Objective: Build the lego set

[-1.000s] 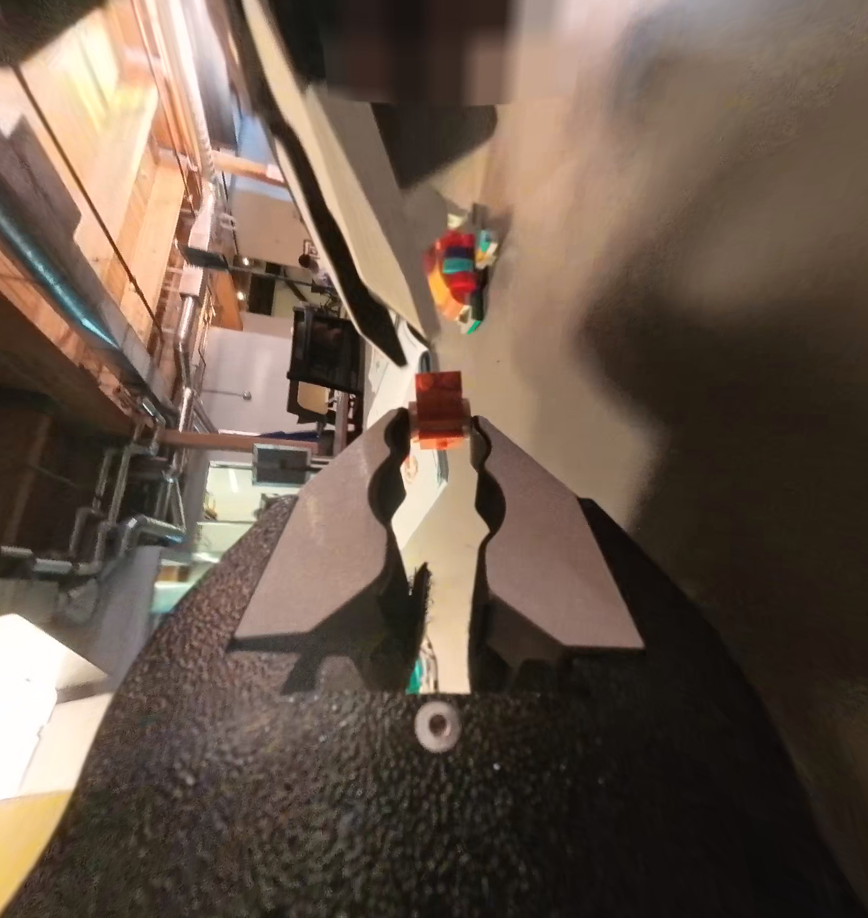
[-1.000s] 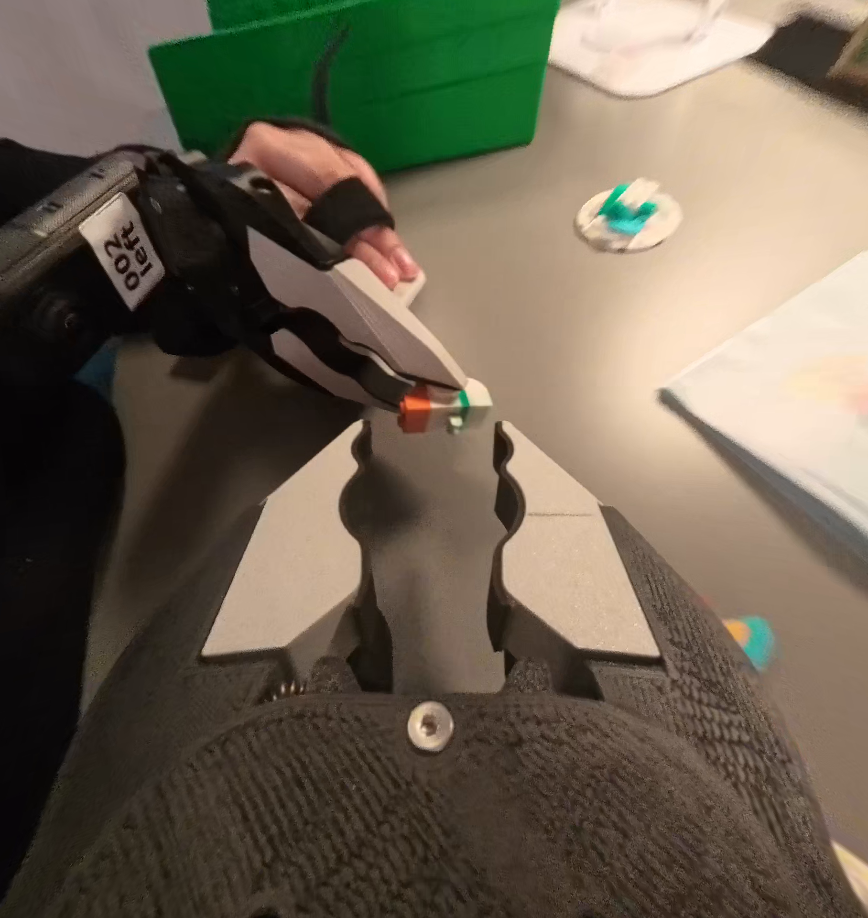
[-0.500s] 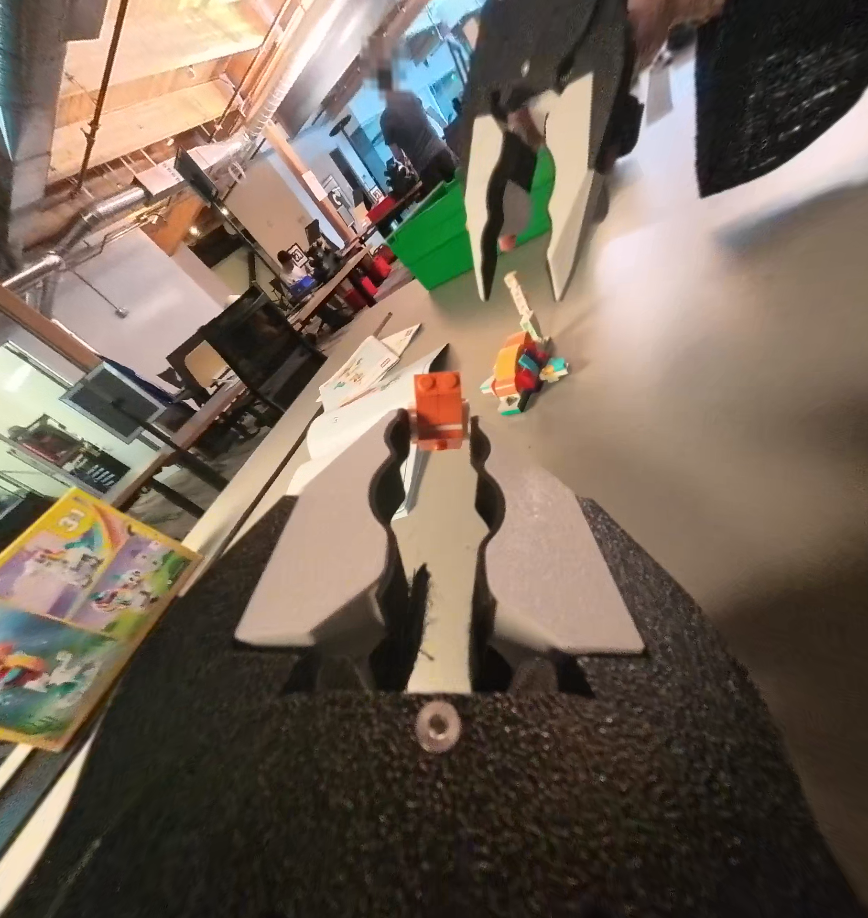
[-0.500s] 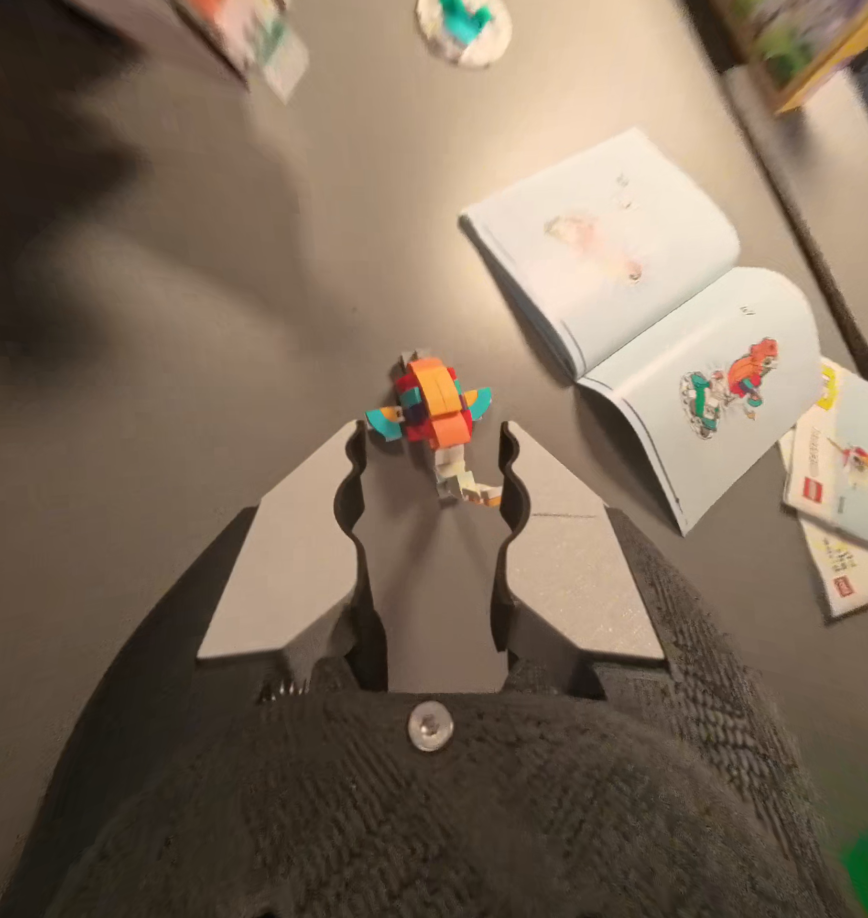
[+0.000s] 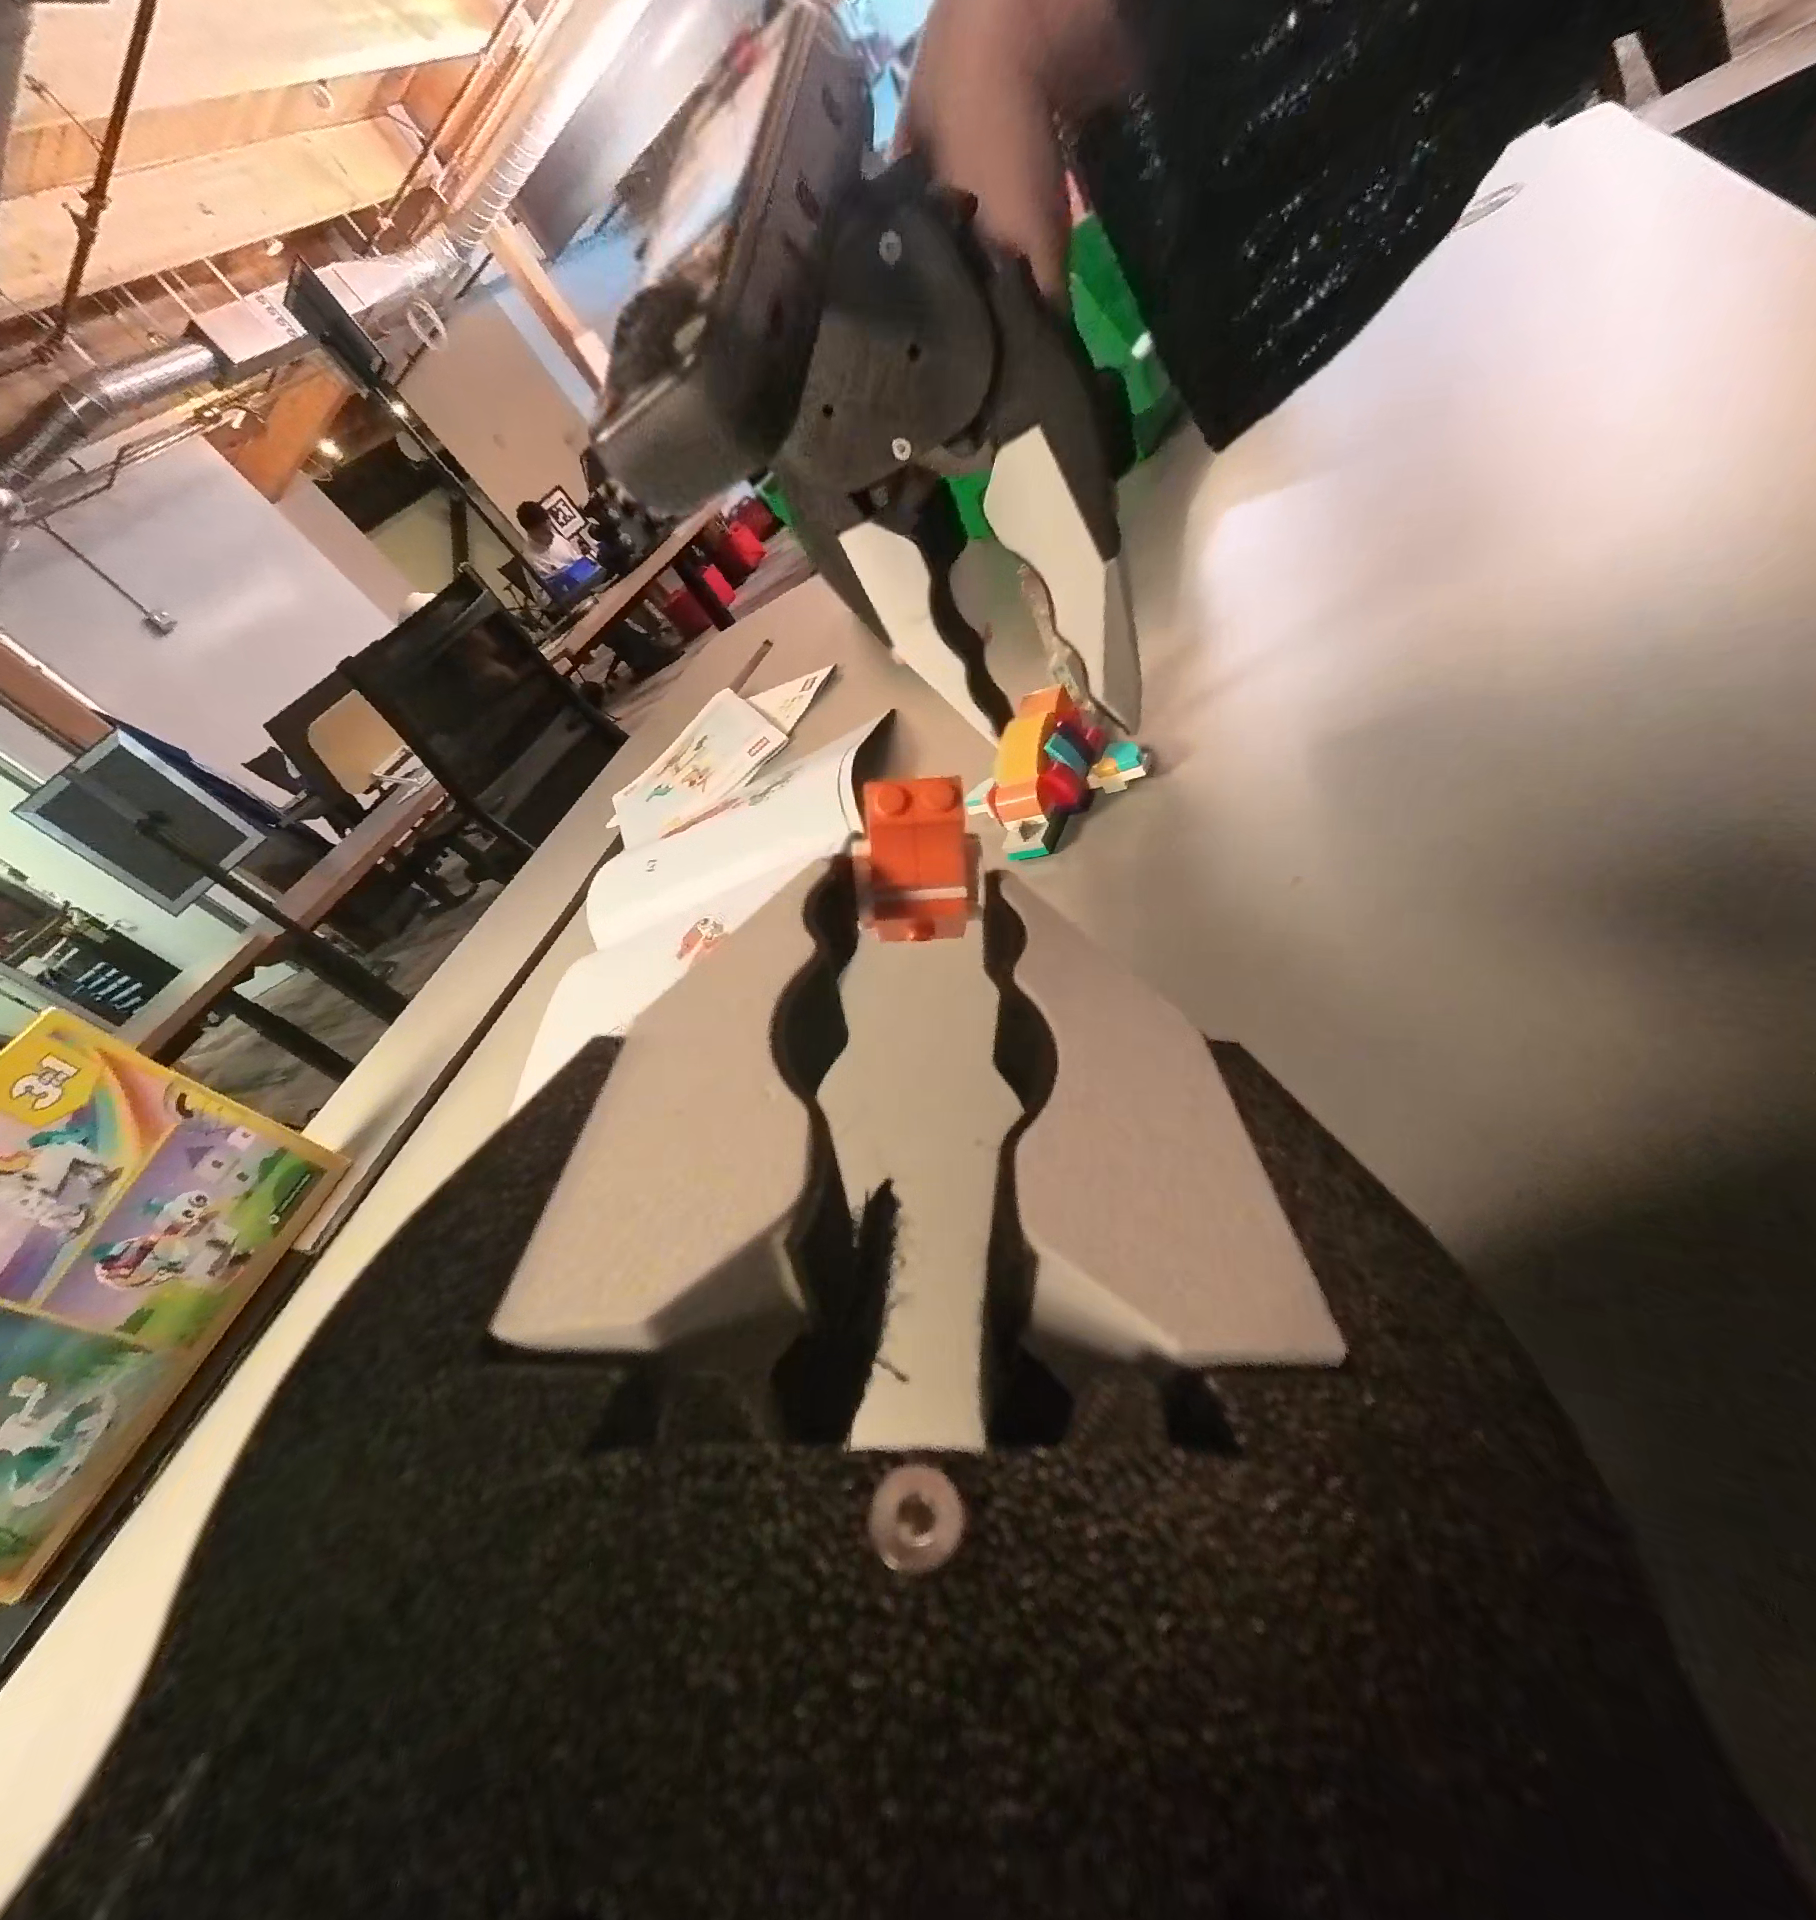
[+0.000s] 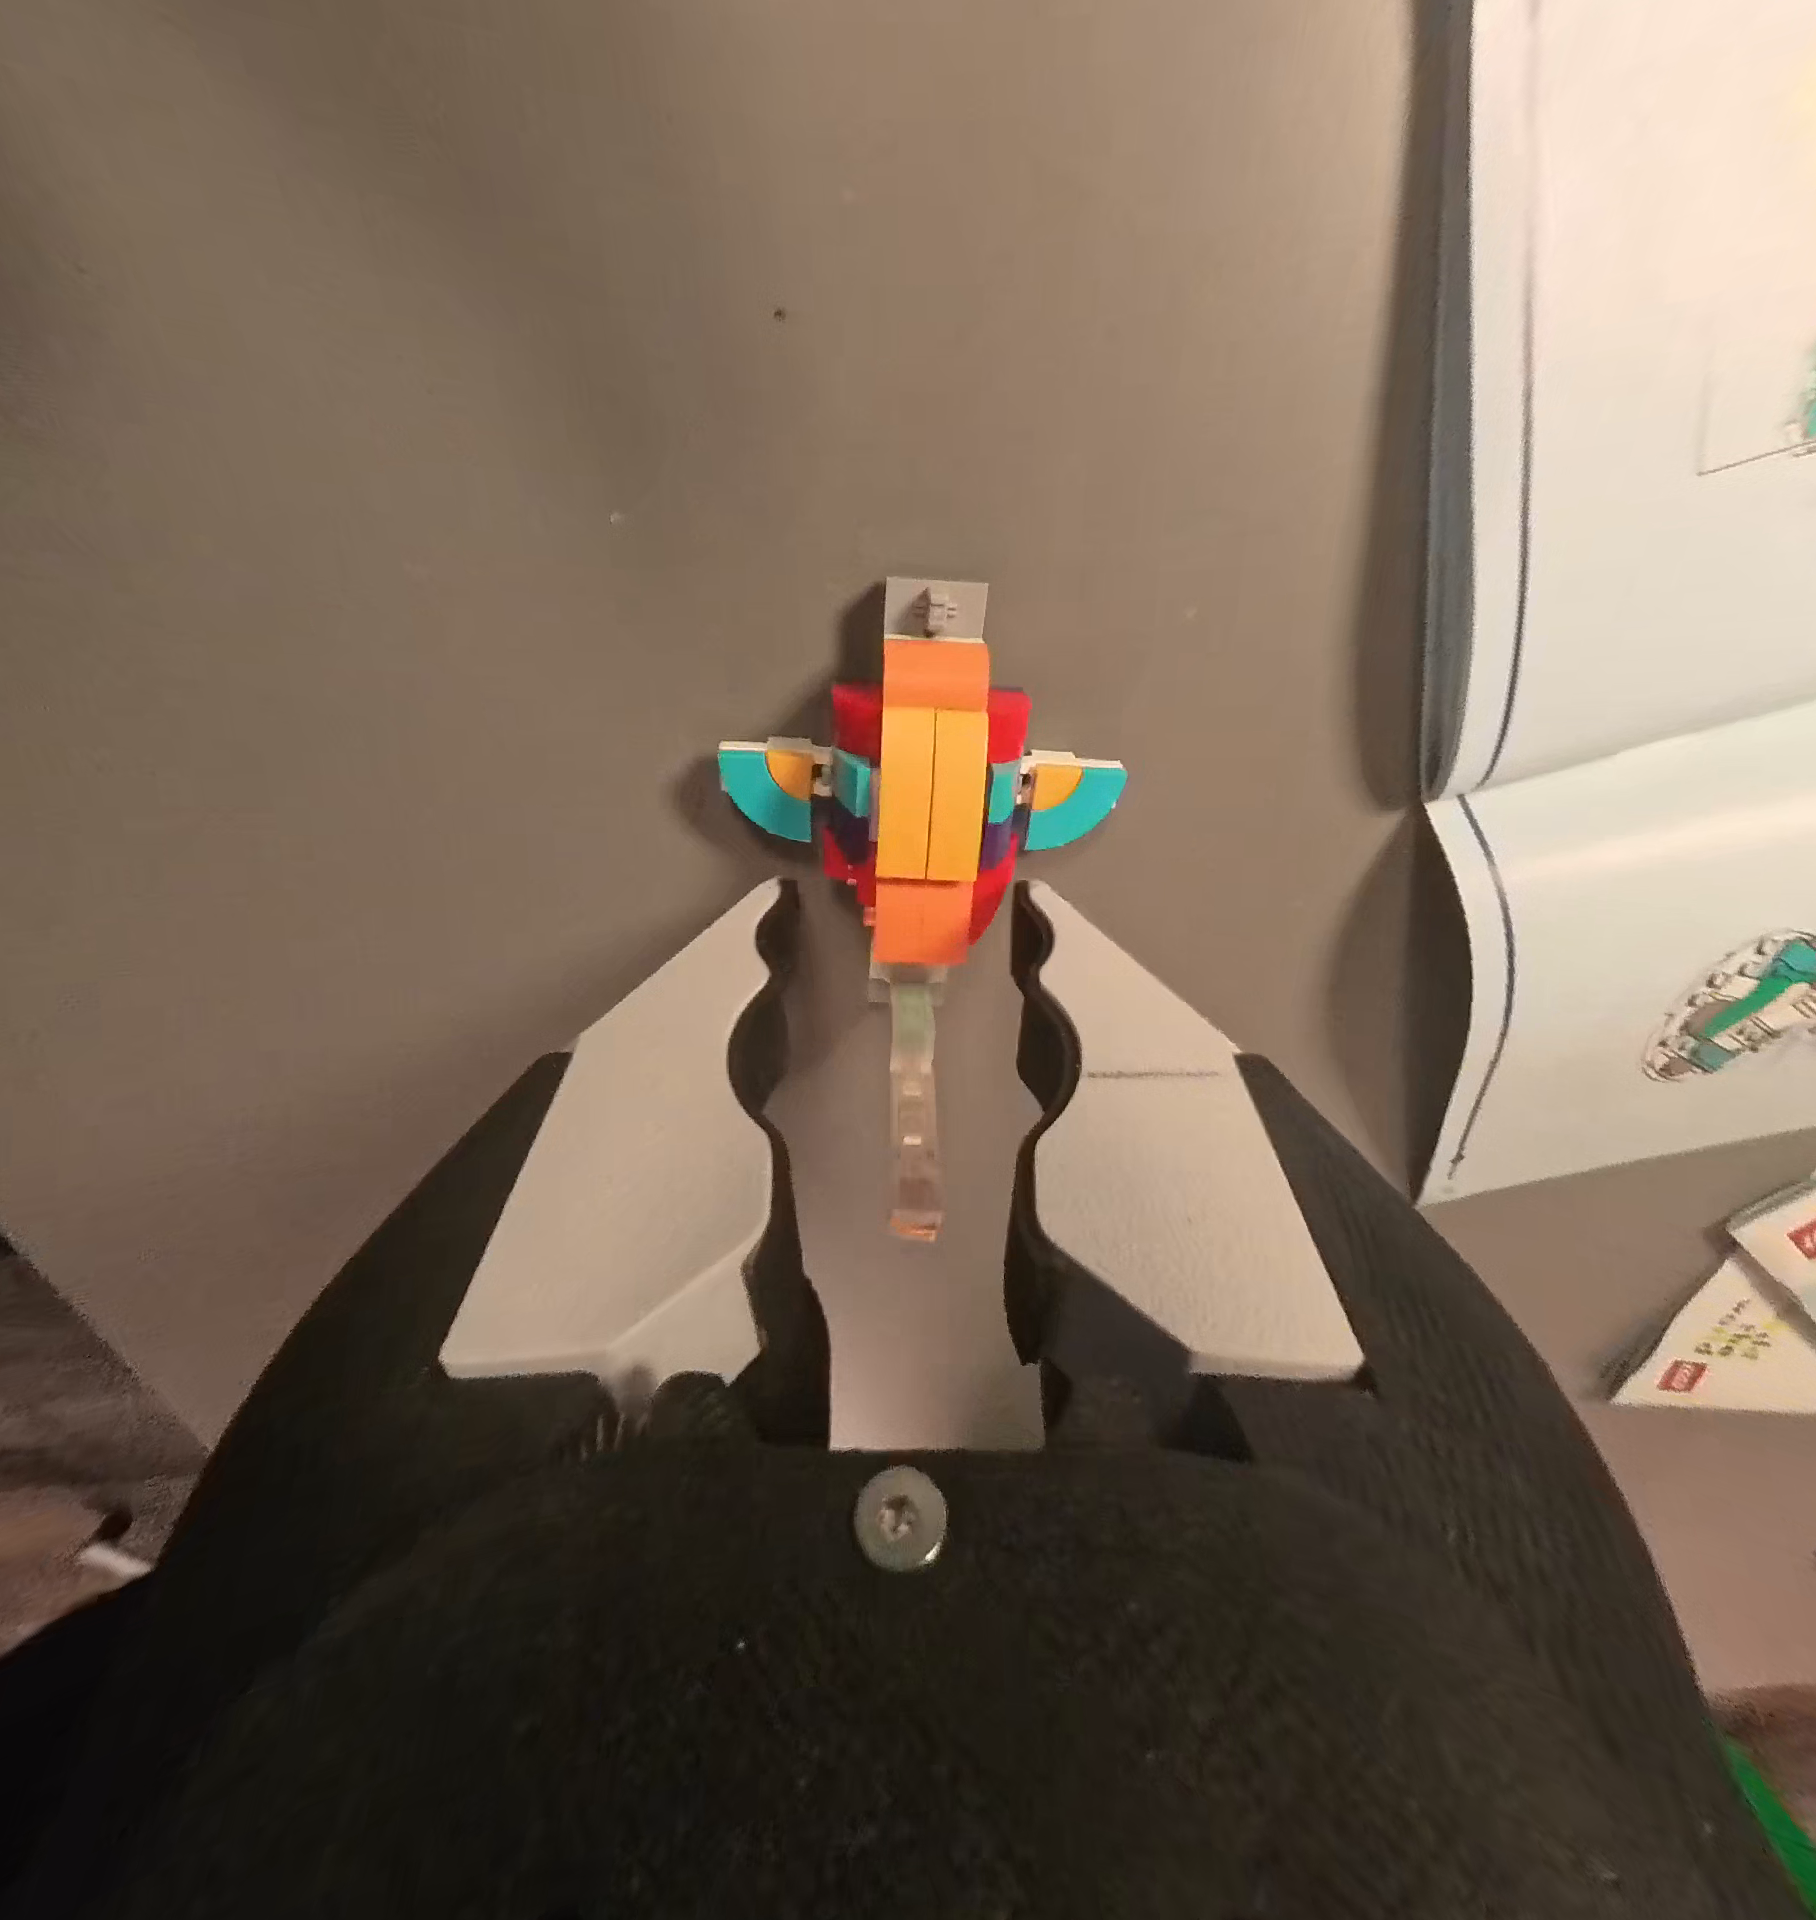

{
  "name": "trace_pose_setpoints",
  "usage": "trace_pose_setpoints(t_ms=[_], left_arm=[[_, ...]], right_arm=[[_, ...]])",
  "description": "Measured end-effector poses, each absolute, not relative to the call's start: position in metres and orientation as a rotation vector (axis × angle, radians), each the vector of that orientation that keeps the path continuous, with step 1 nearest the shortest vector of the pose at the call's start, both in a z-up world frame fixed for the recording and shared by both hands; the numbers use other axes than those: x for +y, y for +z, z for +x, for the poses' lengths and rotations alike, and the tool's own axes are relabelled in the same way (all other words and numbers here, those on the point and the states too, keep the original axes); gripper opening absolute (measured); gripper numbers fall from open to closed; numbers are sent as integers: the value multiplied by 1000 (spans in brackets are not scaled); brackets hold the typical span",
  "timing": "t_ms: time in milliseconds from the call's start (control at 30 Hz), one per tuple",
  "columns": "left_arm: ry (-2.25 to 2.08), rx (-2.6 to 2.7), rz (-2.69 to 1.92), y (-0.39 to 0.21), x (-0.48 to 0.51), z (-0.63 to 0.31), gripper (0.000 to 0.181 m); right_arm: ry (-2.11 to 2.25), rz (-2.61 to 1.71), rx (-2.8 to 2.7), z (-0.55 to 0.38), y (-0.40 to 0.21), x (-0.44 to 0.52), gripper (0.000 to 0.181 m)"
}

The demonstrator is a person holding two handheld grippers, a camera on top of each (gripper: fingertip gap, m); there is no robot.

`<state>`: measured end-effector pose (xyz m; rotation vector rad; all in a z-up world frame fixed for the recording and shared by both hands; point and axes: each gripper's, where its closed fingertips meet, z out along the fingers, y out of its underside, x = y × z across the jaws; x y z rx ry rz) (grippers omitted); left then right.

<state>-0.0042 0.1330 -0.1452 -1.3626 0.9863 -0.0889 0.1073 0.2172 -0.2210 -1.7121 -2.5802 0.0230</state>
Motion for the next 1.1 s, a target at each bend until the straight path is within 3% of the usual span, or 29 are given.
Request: trace_pose_setpoints(t_ms=[33, 167, 300, 467, 700, 867, 1100], left_arm=[[-93, 988, -1366, -146, 133, -4, 21], [-95, 974, -1394, -148, 136, -6, 21], [-49, 873, -1449, -144, 148, -18, 21], [110, 678, -1362, -104, 158, -40, 21], [422, 659, -1014, 15, 147, -40, 21], [493, 537, -841, 87, 140, -50, 21], [628, 514, -772, 116, 144, -52, 21]], right_arm=[[17, -1720, -2585, 108, -224, 218, 39], [98, -1720, -2549, 100, -225, 213, 29], [-128, -1443, -2393, 77, -203, 230, 26], [-480, -900, -2011, 23, -121, 225, 26], [-990, -281, -1502, -3, 21, 201, 25], [-1159, -59, -1364, -1, 102, 182, 26], [-1329, 140, -1274, -6, 161, 150, 24]])
